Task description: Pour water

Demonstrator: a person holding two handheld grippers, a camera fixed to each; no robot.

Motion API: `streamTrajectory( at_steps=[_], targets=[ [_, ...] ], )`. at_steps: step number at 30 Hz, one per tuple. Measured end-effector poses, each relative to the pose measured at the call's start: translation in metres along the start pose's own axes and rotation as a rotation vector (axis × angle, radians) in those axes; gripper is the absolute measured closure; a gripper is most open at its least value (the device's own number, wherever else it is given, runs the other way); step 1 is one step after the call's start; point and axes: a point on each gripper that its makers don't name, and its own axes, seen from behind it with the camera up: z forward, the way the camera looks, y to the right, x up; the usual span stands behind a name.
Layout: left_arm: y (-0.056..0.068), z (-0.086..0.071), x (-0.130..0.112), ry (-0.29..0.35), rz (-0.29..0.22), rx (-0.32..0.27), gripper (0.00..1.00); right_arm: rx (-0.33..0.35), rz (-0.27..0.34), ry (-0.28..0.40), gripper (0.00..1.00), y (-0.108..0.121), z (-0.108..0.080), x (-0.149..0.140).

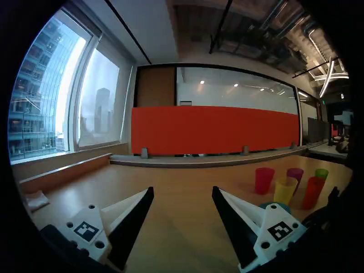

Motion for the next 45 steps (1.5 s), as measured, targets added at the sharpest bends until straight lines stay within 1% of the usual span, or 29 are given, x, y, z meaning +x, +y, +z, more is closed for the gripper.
streamTrajectory(
  at_steps=[6, 11, 17, 23, 27, 32, 41, 45],
  targets=[
    [0.001, 0.000, 0.001, 0.000, 0.002, -0.001, 0.05, 0.004, -0.018, 0.003, 0.00, 0.000, -0.001, 0.001],
    [0.001, 0.000, 0.000, 0.000, 0.004, 0.000, 0.05, 0.008, -0.047, 0.010, 0.00, -0.001, -0.004, 0.002],
    [0.000, 0.000, 0.000, 0.000, 0.004, 0.000, 0.05, 0.004, -0.079, -0.008, 0.00, 0.000, -0.006, -0.016],
    [0.000, -0.001, 0.000, 0.000, 0.004, 0.000, 0.05, 0.002, -0.066, -0.025, 0.00, 0.000, -0.004, -0.040],
    [0.000, -0.001, 0.000, 0.000, 0.005, 0.000, 0.05, 0.010, -0.050, -0.016, 0.00, -0.002, -0.002, -0.052],
    [0.000, -0.001, 0.000, 0.000, 0.004, 0.000, 0.04, 0.012, -0.046, -0.014, 0.00, -0.002, 0.001, -0.068],
    [0.000, 0.000, 0.000, 0.000, 0.004, 0.000, 0.05, 0.009, -0.047, 0.020, 0.00, -0.004, 0.006, -0.075],
    [0.000, 0.000, 0.000, 0.000, 0.004, 0.000, 0.05, 0.017, -0.041, 0.020, 0.00, -0.007, 0.009, -0.079]
  ],
)
